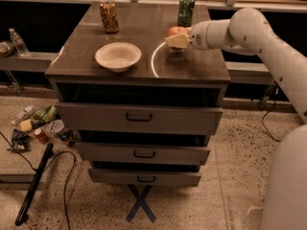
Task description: Move apple near orange can
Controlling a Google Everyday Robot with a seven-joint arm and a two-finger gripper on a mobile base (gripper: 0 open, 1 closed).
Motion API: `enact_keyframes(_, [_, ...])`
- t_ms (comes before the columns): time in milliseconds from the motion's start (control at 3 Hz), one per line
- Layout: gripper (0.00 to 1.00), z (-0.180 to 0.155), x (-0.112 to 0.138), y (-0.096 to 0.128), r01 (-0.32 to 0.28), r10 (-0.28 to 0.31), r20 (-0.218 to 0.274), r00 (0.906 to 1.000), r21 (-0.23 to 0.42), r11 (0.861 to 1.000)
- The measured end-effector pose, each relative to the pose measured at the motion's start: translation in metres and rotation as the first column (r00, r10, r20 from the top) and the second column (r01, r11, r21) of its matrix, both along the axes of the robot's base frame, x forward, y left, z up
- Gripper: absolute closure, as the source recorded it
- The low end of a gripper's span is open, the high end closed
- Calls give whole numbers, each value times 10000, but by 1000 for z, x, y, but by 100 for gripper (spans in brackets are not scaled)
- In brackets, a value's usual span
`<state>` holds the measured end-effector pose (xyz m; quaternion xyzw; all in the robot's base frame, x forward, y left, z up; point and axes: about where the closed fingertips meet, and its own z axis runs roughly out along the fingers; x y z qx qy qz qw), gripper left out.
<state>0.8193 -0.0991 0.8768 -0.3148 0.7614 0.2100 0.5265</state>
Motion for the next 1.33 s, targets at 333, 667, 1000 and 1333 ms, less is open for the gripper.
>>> enact_keyframes(333, [93, 43, 5, 40, -468, 445, 646, 9969, 340, 9983])
enact_keyframes(667, [100, 57, 21, 93, -705, 678, 633, 9957, 419, 9966])
enact_keyframes(1000, [100, 47, 37, 138, -665, 655, 264, 9975, 366, 9971])
enact_keyframes(1333, [100, 35, 46, 166, -729, 725, 157, 9972, 287, 9969])
